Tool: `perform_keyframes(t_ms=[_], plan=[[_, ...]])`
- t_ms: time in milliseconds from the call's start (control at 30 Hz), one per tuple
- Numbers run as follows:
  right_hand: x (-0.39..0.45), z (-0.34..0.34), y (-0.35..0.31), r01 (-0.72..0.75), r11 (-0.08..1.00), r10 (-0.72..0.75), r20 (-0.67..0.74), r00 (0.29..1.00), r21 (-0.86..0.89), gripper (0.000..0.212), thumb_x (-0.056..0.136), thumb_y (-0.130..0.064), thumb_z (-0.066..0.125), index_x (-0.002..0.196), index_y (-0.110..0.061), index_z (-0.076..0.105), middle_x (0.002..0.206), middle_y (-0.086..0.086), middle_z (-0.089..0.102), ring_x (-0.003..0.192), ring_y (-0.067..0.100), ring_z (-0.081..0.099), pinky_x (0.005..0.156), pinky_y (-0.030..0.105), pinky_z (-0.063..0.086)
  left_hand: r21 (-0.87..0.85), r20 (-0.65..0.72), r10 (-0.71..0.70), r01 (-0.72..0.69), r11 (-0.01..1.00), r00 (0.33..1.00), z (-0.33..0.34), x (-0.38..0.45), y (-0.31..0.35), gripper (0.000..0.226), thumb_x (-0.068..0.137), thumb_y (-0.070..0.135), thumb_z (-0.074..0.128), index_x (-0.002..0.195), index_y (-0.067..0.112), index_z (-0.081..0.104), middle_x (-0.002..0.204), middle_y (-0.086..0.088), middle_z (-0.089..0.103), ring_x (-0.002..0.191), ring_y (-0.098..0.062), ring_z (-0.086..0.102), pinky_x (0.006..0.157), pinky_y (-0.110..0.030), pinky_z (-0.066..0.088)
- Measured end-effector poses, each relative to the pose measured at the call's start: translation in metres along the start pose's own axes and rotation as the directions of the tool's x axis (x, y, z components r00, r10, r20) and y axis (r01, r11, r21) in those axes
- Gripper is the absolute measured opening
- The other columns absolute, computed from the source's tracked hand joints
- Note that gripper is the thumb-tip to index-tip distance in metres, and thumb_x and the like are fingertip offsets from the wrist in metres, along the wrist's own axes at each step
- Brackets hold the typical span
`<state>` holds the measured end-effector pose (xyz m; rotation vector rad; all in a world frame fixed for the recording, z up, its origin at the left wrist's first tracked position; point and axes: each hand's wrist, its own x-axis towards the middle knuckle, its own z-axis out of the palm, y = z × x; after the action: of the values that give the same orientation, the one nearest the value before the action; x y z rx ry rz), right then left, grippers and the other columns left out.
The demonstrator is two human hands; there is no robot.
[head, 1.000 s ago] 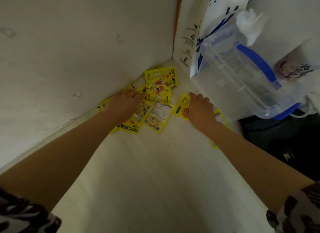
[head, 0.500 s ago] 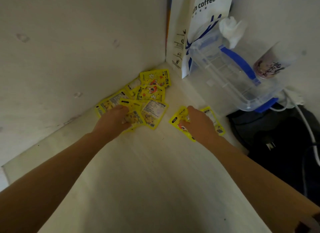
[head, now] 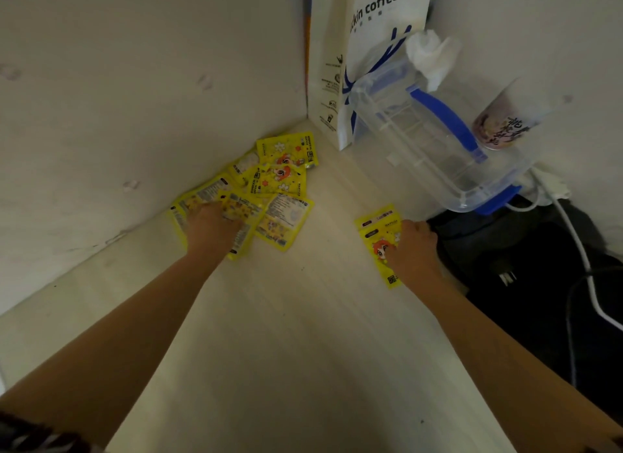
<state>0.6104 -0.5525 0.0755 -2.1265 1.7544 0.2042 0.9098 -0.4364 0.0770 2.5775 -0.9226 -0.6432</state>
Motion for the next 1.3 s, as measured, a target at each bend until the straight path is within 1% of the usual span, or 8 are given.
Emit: perform_keyframes(t_ms=[233,567,700,867,1000,1067,1200,1300], plan=[[-0.002,0.011,-0.003,0.001,1.000,-0.001,-0.011,1.000,0.004,0.036,0.088,-0.013,0.056,0.120,-0.002,0.046,0.125,0.020,0.051,0.116,0.037,0.049,0.097,0.041,0.039,0.110,-0.010,0.017,-0.016,0.994,1.000,0.017,-0.016,-0.004,0.050,0.083,0.020,0.064,0.131,0.010,0.054,0.143,-0.010,0.043,0.134,-0.036,0.030,0.109,-0.044,0.028],[-0.032,0.011,-0.006,-0.026,0.995,0.028,-0.019,0.999,0.095,0.040,0.090,-0.014,0.059,0.127,-0.008,0.046,0.125,0.017,0.040,0.105,0.036,0.048,0.093,0.044,0.045,0.182,-0.006,0.071,-0.069,0.981,0.997,0.030,-0.052,-0.019,0.049,0.081,0.020,0.065,0.129,0.013,0.055,0.134,-0.012,0.042,0.124,-0.036,0.041,0.104,-0.046,0.033],[-0.050,0.014,-0.008,0.060,0.987,-0.060,-0.004,0.998,0.151,0.048,0.088,-0.004,0.056,0.134,-0.008,0.042,0.125,0.014,0.033,0.090,0.035,0.055,0.088,0.046,0.049,0.078,-0.025,-0.020,0.022,0.997,0.999,0.027,-0.067,-0.020,0.048,0.077,0.019,0.070,0.123,0.013,0.056,0.134,-0.015,0.035,0.122,-0.037,0.040,0.099,-0.046,0.037],[-0.063,0.017,-0.013,0.057,0.983,-0.078,0.112,0.991,0.177,0.052,0.091,-0.014,0.057,0.140,-0.012,0.037,0.130,0.014,0.039,0.106,0.036,0.056,0.092,0.041,0.047,-0.261,0.011,-0.209,0.205,0.943,0.978,0.015,-0.084,-0.026,0.069,0.066,0.016,0.084,0.124,0.012,0.047,0.127,-0.015,0.038,0.103,-0.032,0.050,0.094,-0.041,0.045],[-0.068,0.019,-0.021,0.075,0.976,-0.120,0.214,0.969,0.205,0.041,0.090,-0.024,0.060,0.126,-0.010,0.044,0.119,0.014,0.055,0.107,0.032,0.055,0.085,0.037,0.045,-0.330,-0.010,-0.173,0.160,0.930,0.985,0.008,-0.094,-0.030,0.084,0.069,0.011,0.082,0.137,0.018,0.035,0.124,-0.004,0.059,0.116,-0.030,0.051,0.088,-0.035,0.043],[-0.071,0.020,-0.027,0.055,0.959,-0.115,0.205,0.972,0.278,0.031,0.090,-0.024,0.060,0.115,-0.011,0.046,0.112,0.013,0.060,0.098,0.032,0.057,0.077,0.036,0.046,-0.383,-0.041,-0.179,0.150,0.912,0.983,0.004,-0.096,-0.033,0.085,0.069,0.009,0.080,0.138,0.027,0.033,0.120,0.001,0.062,0.107,-0.028,0.059,0.081,-0.032,0.046],[-0.070,0.018,-0.047,0.039,0.922,-0.122,0.194,0.973,0.384,0.035,0.090,-0.021,0.060,0.120,-0.011,0.043,0.113,0.014,0.060,0.102,0.036,0.058,0.081,0.039,0.048,-0.426,-0.076,-0.208,0.157,0.891,0.975,-0.008,-0.093,-0.038,0.089,0.072,0.010,0.076,0.141,0.037,0.026,0.086,-0.002,0.061,0.076,-0.024,0.058,0.064,-0.029,0.043],[-0.062,0.016,-0.066,0.024,0.885,-0.116,0.171,0.978,0.465,0.035,0.089,-0.019,0.061,0.117,-0.010,0.043,0.111,0.014,0.061,0.101,0.035,0.059,0.079,0.039,0.048,-0.456,-0.110,-0.239,0.165,0.874,0.965,-0.018,-0.080,-0.044,0.082,0.073,0.014,0.077,0.139,0.030,0.031,0.085,-0.003,0.062,0.076,-0.022,0.058,0.065,-0.029,0.045]])
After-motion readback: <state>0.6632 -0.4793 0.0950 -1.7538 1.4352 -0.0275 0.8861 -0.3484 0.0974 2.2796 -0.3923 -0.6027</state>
